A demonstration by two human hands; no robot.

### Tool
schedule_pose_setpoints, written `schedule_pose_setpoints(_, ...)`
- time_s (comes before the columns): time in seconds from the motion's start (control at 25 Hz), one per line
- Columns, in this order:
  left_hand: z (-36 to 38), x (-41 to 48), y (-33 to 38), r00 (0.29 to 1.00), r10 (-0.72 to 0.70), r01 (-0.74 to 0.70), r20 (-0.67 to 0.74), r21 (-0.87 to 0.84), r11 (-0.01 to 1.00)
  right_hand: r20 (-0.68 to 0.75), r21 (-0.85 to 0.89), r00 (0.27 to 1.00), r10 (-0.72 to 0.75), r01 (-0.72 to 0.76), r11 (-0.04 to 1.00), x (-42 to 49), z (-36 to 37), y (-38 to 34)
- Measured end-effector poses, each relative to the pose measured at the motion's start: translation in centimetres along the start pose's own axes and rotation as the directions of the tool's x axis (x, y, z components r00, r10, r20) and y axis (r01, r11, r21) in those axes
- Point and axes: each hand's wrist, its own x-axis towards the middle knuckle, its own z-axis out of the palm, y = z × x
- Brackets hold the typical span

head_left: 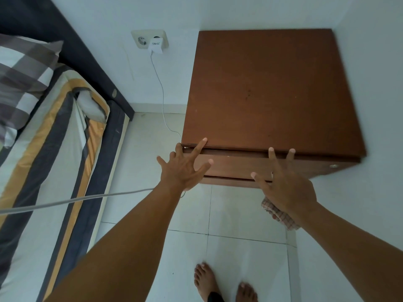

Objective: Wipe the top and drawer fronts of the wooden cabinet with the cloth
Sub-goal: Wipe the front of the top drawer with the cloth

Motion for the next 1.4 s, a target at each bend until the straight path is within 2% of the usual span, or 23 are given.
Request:
schedule_pose_setpoints(0.2,-0.7,-0.2,0.3,1.0,-0.01,0.01,-0.005,0.071,0.997,0.017,0.013,1.0,0.006,-0.007,1.0,0.2,-0.4,-0.2)
schedule_pose_setpoints(0.52,-1.2,-0.3,-0.1,0.997,0.065,-0.054,-0.05,0.196,0.979,0.051,-0.028,0.999,-0.007,0.008,1.0,0.0,-1.4,-0.2)
schedule_pose_setpoints(0.8,-1.7,-0.1,-0.4,0.994,0.108,-0.099,-0.03,0.209,0.973,0.136,-0.02,0.991,0.009,-0.006,1.0,0.1,-1.7,-0.3)
schedule_pose_setpoints(0.88,-1.8,-0.2,-0.4,0.993,0.114,-0.111,-0.004,0.205,0.972,0.223,0.095,0.973,0.058,-0.081,0.992,0.1,-1.9,-0.6)
schedule_pose_setpoints(0.92,-1.7,-0.3,-0.6,0.993,0.12,-0.118,0.005,0.199,0.973,0.265,0.22,0.96,0.094,-0.155,0.963,0.1,-2.1,-1.0)
schedule_pose_setpoints(1.0,-1.2,-0.7,-1.5,0.989,0.146,-0.145,0.009,0.16,0.976,0.322,0.52,0.935,0.15,-0.307,0.797,-0.1,-3.0,-2.3)
schedule_pose_setpoints(1.04,-0.9,-1.1,-2.4,0.987,0.161,-0.159,-0.004,0.119,0.98,0.338,0.616,0.93,0.146,-0.336,0.713,-0.1,-3.3,-3.4)
schedule_pose_setpoints(1.12,-0.2,-2.1,-4.5,0.982,0.189,-0.188,-0.013,0.045,0.981,0.283,0.711,0.956,0.083,-0.267,0.65,0.1,-3.3,-6.2)
schedule_pose_setpoints(1.24,0.5,-2.7,-6.4,0.974,0.223,-0.224,0.046,0.003,0.975,0.012,0.795,1.0,-0.02,0.003,0.607,1.0,-3.2,-11.4)
schedule_pose_setpoints(1.32,0.3,-2.4,-6.4,0.973,0.227,-0.227,0.037,-0.006,0.974,-0.13,0.763,0.991,-0.039,0.125,0.634,1.6,-2.8,-14.7)
schedule_pose_setpoints(1.4,-0.1,-2.1,-6.0,0.975,0.223,-0.222,0.027,-0.014,0.975,-0.224,0.601,0.969,-0.101,0.218,0.769,1.6,-1.1,-16.7)
